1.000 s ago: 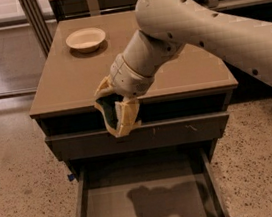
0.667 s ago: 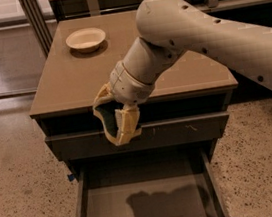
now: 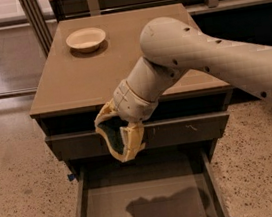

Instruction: Place sponge into middle drawer

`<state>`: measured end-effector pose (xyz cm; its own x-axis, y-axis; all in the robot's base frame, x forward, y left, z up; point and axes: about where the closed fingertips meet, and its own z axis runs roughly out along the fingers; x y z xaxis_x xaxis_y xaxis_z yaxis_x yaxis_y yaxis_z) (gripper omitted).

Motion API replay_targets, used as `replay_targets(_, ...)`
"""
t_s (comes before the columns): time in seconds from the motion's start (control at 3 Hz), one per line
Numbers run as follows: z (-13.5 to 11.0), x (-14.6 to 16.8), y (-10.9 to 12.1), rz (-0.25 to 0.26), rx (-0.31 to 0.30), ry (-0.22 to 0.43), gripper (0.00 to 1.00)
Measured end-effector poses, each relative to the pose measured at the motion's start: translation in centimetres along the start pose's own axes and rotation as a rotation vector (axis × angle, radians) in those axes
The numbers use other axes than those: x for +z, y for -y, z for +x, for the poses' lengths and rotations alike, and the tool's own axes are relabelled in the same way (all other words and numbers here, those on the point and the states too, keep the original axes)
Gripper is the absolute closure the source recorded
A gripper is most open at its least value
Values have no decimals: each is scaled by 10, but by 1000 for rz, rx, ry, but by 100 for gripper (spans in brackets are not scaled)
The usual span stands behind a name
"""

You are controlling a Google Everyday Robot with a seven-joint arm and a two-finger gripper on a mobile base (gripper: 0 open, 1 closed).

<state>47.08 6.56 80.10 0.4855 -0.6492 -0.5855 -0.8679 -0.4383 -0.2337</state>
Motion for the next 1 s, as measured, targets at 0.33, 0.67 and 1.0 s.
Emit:
replay_targets(0.33,29,34,-18,-3,-78,-16,100)
replay_targets(0.67,29,34,-18,-3,-78,-16,100)
replay_targets(1.0,40,50,-22,5,-83,9,100)
